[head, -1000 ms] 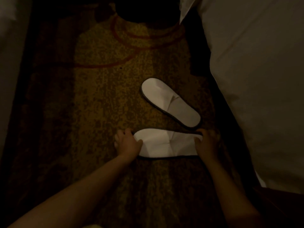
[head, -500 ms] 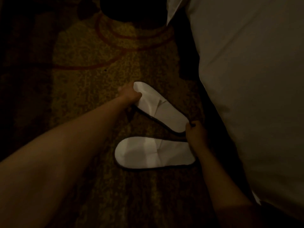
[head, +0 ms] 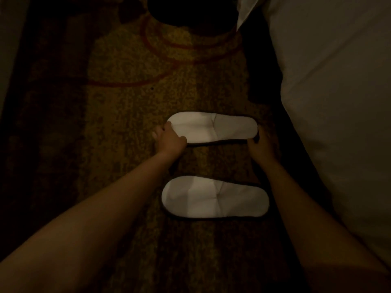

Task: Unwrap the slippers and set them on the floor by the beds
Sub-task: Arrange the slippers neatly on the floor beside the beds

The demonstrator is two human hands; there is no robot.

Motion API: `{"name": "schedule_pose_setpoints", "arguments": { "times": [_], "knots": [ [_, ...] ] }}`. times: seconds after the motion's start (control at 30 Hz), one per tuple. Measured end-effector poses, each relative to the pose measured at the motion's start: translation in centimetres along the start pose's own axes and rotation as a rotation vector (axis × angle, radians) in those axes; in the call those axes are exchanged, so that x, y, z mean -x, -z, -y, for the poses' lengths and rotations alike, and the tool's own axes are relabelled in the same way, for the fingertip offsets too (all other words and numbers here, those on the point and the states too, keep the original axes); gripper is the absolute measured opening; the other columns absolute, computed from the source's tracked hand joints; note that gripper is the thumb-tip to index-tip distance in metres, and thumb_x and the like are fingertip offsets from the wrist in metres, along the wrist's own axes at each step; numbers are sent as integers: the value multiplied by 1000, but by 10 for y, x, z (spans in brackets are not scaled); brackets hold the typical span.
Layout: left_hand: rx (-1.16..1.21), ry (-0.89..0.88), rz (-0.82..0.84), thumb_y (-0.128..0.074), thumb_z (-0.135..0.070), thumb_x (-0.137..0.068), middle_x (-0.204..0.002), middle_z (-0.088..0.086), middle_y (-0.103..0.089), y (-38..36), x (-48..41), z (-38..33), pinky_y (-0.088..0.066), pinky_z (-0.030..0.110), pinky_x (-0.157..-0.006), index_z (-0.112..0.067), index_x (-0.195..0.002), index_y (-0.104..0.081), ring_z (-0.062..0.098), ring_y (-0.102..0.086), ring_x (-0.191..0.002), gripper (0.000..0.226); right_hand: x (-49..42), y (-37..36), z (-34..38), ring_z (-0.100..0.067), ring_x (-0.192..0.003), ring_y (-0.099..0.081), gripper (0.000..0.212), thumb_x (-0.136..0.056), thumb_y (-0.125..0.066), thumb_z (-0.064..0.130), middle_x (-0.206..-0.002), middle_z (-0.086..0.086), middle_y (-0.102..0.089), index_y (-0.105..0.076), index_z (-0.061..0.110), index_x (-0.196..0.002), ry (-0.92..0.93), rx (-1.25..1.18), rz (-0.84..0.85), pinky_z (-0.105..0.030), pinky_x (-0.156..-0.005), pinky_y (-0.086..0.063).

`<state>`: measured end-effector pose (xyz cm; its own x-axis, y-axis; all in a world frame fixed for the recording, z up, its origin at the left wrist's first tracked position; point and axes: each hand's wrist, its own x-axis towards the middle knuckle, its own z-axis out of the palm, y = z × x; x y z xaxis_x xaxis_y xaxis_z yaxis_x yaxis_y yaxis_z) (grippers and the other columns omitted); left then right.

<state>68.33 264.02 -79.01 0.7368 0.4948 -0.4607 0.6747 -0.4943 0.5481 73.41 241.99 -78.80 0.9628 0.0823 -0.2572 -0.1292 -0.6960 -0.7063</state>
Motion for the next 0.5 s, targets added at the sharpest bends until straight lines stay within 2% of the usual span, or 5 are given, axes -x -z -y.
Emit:
{"name": "schedule_pose_setpoints", "arguments": {
  "times": [0.17,0.23,0.33,0.4,0.5],
  "knots": [
    [100,-36,-61,-53,-18,-87,-149,18,-26,3,20,13,-24,41,-112,-10,-144,-27,34,-19,-138,63,13,2,-3,-26,-140,-28,51,-97,-40,8,-152,-14,-29,-25,6,-145,10,-12,-39,-43,-118,-21],
    [102,42,-105,-53,-20,-88,-149,17,-29,0,37,22,-23,44,-112,-11,-143,-31,34,-21,-138,60,35,2,-6,-28,-137,-33,47,-96,-40,8,-150,-16,-33,-31,3,-142,-90,-50,-122,-42,-117,-25],
    [-25,156,-109,-52,-24,-88,-148,13,-29,-16,73,39,-23,46,-110,-13,-137,-39,32,-23,-136,52,77,1,-22,-37,-123,-46,37,-95,-45,12,-136,-24,-47,-47,-2,-129,-277,101,-207,-43,-104,-38],
    [-109,165,-103,-53,-26,-87,-144,13,-30,-27,92,47,-25,46,-108,-15,-130,-44,31,-26,-132,46,98,1,-32,-40,-116,-49,30,-92,-49,11,-128,-26,-51,-54,-3,-118,-345,169,-187,-42,-96,-41],
    [-197,145,-93,-52,-27,-85,-139,13,-32,-34,104,53,-28,45,-104,-14,-126,-46,31,-29,-127,43,108,-1,-37,-38,-116,-48,27,-92,-51,13,-126,-26,-51,-56,-4,-112,-373,190,-98,-38,-95,-40]
  ]
}}
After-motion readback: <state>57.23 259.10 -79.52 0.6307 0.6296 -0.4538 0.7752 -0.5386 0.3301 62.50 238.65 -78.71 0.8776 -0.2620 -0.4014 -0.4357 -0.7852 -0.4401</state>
